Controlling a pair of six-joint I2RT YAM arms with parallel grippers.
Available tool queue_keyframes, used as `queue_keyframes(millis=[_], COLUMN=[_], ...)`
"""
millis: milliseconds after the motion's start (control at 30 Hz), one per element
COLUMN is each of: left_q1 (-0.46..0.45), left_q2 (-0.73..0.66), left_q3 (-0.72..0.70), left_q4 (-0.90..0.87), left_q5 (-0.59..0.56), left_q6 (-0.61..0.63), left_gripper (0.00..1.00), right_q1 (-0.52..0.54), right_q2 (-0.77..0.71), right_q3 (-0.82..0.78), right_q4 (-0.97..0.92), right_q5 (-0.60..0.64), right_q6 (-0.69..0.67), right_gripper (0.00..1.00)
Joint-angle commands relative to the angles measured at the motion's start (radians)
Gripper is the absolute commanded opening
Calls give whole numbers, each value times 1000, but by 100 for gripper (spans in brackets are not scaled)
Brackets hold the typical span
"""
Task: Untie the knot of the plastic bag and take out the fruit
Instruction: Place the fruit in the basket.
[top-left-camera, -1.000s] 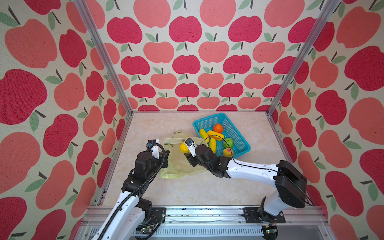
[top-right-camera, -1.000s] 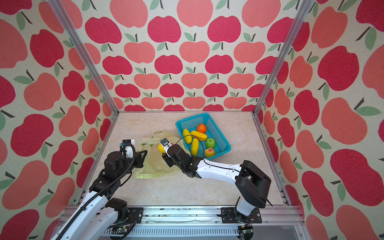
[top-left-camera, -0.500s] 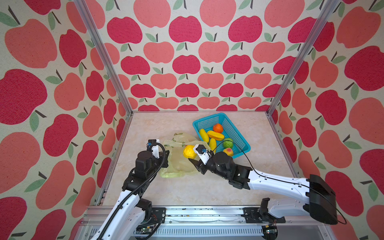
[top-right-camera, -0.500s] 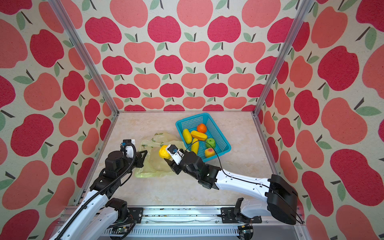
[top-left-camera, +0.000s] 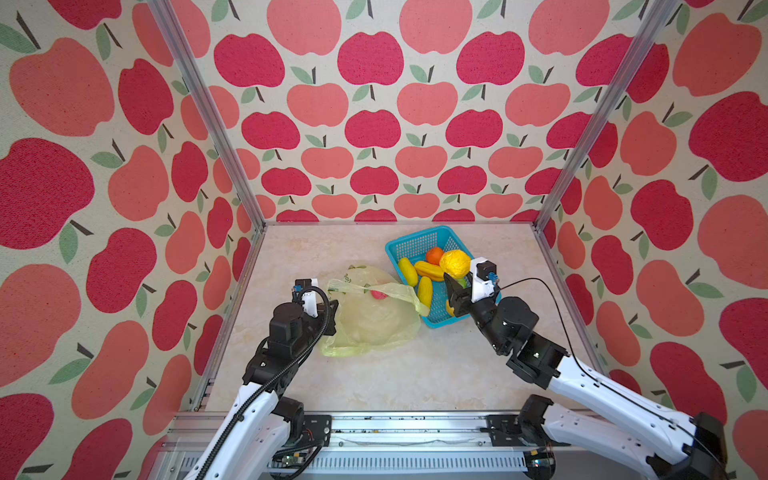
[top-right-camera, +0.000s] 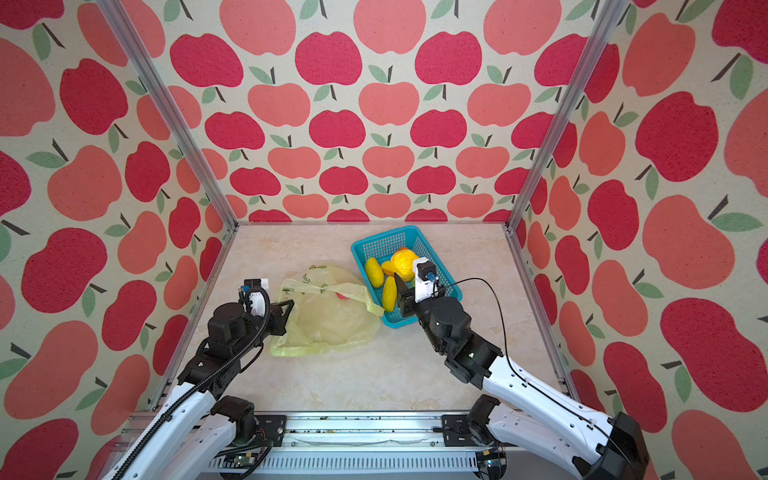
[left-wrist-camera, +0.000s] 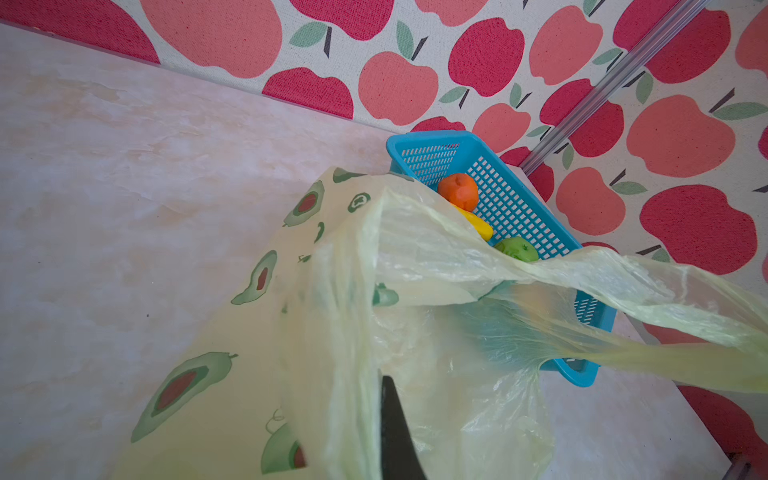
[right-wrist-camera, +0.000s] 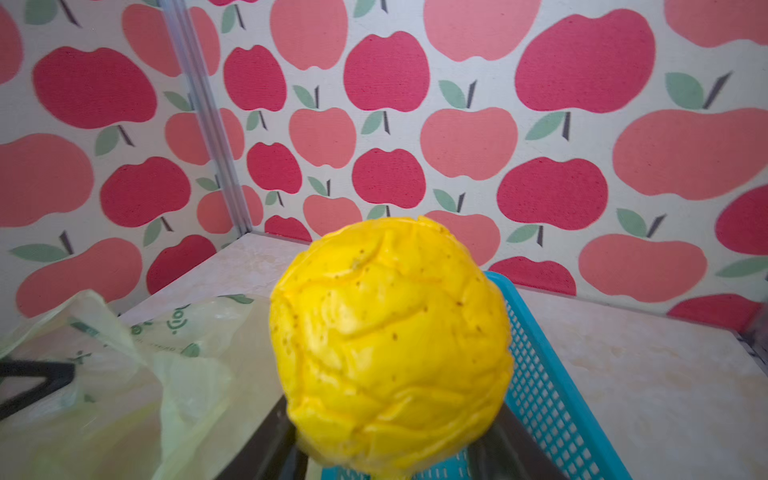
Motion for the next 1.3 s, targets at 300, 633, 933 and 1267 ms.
queue_keyframes(millis=[300,633,933,1267], left_q1=[4,4,4,4], left_q2=[3,2,17,20], left_q3=[17,18,21,21], left_q4=[2,0,1,3], left_q5=[8,10,18,17], left_q6=[-4,-4,-4,-5], left_gripper=[0,0,0,0], right_q1=[-380,-384,-385,-386], right_q2=[243,475,552,658], right_q3=[-62,36,95,230], right_q4=[-228,-263,-317,-496], right_q5=[-179,-200,-192,-13], right_q6=[474,459,441,388], right_gripper=[26,27,43,46])
